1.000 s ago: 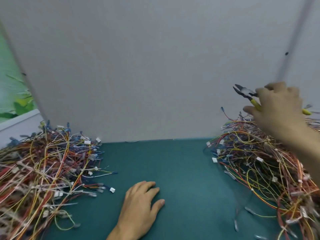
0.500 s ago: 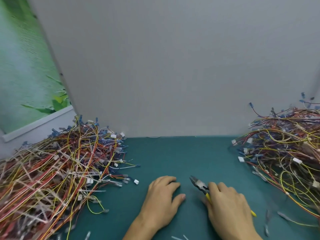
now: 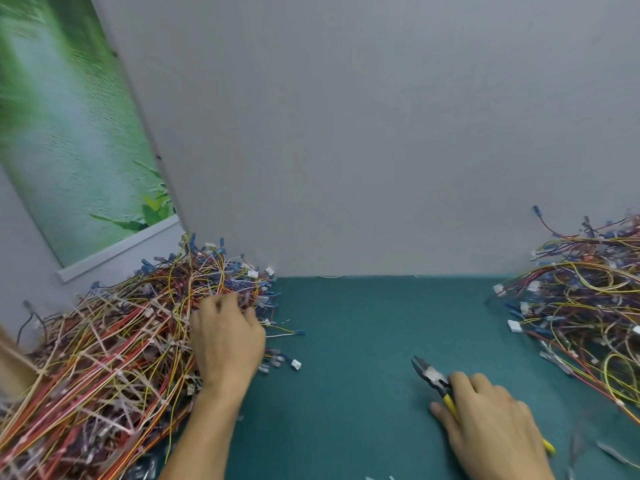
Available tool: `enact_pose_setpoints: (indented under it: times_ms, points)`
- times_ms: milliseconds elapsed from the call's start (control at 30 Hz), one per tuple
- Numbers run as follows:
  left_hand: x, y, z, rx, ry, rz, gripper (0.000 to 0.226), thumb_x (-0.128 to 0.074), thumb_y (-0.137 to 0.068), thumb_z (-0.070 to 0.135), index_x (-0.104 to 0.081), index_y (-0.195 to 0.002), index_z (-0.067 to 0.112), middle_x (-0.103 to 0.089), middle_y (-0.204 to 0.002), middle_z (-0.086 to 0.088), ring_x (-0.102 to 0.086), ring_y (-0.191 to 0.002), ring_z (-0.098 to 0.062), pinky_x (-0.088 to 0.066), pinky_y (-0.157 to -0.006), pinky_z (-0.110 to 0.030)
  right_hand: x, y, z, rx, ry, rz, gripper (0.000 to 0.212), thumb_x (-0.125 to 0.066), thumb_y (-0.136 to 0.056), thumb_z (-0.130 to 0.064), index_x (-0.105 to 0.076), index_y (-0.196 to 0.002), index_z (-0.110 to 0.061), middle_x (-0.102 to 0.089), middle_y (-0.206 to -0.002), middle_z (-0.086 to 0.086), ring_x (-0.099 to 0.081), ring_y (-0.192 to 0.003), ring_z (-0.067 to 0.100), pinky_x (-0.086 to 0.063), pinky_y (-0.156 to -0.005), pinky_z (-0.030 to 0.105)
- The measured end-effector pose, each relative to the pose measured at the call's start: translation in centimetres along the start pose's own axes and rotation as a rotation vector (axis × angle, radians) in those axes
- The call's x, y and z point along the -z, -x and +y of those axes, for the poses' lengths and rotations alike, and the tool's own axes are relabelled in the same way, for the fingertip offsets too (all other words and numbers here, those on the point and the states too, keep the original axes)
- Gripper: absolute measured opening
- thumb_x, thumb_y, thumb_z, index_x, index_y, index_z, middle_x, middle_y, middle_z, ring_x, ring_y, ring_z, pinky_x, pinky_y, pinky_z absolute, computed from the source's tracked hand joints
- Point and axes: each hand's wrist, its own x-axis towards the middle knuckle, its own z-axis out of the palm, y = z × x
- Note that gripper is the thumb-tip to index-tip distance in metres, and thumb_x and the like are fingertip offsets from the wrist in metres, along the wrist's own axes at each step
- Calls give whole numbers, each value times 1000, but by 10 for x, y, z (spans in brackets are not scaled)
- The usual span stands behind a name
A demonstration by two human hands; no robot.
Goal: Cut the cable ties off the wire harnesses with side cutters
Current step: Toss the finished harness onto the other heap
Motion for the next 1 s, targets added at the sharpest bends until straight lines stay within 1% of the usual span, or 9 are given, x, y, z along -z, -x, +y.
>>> enact_pose_setpoints:
  times_ms: [133,233,333,467,567,700,833,900,1000]
  points:
    - [3,-15,-8,106,-41,-14,41,-49,-94,24,-50,-128,0,-51,-128,-21,-45,-120,-36,-37,-100,-48,-2,-1,0,0,15,8,38,-30,-93,-64,-38,-115,-34,-45,-114,-10,-49,-113,15,-38,-84,30]
    - [1,-23,-12,150,-153,-63,38,-46,-94,27,-52,-124,3,-56,-123,-19,-50,-114,-36,-40,-94,-47,-3,-2,0,-3,24,9,38,-29,-93,-64,-37,-114,-34,-44,-113,-10,-48,-113,15,-36,-80,30]
    - [-3,-23,-15,111,-243,-52,33,-51,-91,25,-55,-121,11,-60,-122,-12,-51,-113,-32,-37,-90,-44,-3,-2,0,-3,4,16,36,-29,-93,-64,-37,-112,-34,-41,-107,-9,-48,-112,15,-33,-78,30]
    - [-11,-21,-22,50,-300,-9,36,-59,-85,16,-57,-120,24,-60,-122,-2,-45,-111,-26,-24,-77,-38,-3,-3,0,0,-4,21,37,-29,-93,-64,-37,-113,-34,-41,-107,-9,-48,-111,14,-35,-80,30]
    - [-14,-24,-27,82,-316,19,34,-62,-82,15,-55,-114,24,-62,-114,-2,-43,-105,-25,-18,-72,-37,-4,-3,0,0,-9,25,37,-30,-93,-65,-37,-114,-35,-43,-110,-10,-48,-112,14,-35,-80,29]
    - [-15,-30,-27,97,-349,4,33,-63,-83,17,-53,-114,22,-67,-102,-3,-46,-100,-26,-20,-70,-37,-4,-4,0,-1,-7,23,35,-29,-92,-66,-35,-112,-37,-41,-108,-12,-48,-112,12,-33,-79,28]
    - [-13,-33,-26,99,-375,-12,18,-64,-81,20,-62,-99,19,-67,-91,-3,-49,-94,-26,-24,-72,-39,-4,-4,0,6,-16,25,35,-29,-92,-66,-35,-112,-38,-41,-108,-12,-48,-111,11,-33,-78,28]
    - [-15,-32,-26,103,-398,-3,16,-64,-80,21,-65,-96,19,-66,-95,-5,-48,-96,-26,-27,-76,-40,-4,-5,1,10,-16,25,36,-29,-92,-66,-35,-112,-37,-42,-109,-12,-48,-111,12,-34,-79,28]
    - [-19,-33,-27,131,-442,-31,17,-59,-84,24,-66,-99,20,-62,-108,-6,-44,-104,-26,-29,-81,-41,-3,-5,1,14,-21,28,36,-29,-93,-66,-35,-113,-37,-43,-110,-12,-48,-112,12,-35,-80,28]
